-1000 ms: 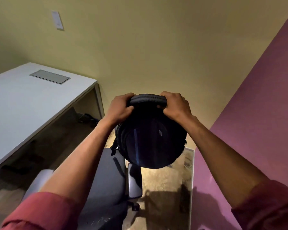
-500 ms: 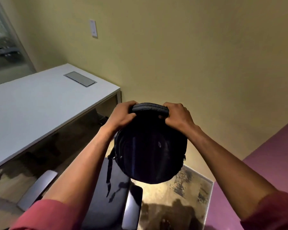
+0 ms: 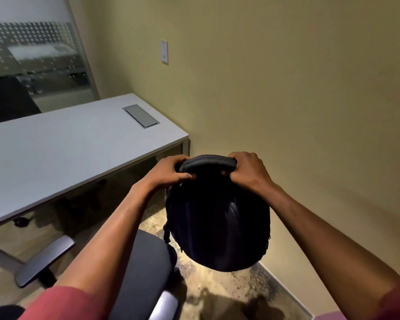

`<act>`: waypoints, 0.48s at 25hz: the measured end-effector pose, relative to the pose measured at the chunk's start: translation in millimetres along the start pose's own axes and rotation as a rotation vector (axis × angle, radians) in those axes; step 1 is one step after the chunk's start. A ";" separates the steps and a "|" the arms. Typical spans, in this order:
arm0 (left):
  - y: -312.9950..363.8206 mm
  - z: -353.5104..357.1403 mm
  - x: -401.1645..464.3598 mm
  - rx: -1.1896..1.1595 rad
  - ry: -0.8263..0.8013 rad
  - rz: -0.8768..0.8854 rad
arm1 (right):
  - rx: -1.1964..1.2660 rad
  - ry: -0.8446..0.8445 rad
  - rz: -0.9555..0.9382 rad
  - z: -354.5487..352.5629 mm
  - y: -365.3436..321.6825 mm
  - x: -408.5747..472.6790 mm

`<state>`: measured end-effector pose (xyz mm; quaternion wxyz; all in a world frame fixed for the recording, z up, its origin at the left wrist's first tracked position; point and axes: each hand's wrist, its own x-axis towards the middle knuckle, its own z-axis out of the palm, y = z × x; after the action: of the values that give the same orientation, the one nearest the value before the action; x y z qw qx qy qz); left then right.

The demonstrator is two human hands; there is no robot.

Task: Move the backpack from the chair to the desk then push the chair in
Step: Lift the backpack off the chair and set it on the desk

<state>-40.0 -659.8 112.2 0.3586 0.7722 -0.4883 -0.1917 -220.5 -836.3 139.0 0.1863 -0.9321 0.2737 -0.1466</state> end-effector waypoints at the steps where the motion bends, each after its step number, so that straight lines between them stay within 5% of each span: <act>1: -1.4 0.5 4.6 -0.001 -0.020 -0.002 | -0.003 -0.007 -0.011 -1.5 3.2 7.6; 12: -42.4 -8.5 90.7 0.100 -0.003 -0.096 | 0.085 -0.238 -0.297 12.5 29.3 150.3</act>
<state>32.4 -726.3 91.4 0.3091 0.8114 -0.4602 -0.1854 -107.8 -940.8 141.1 0.2328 -0.9643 0.1029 -0.0725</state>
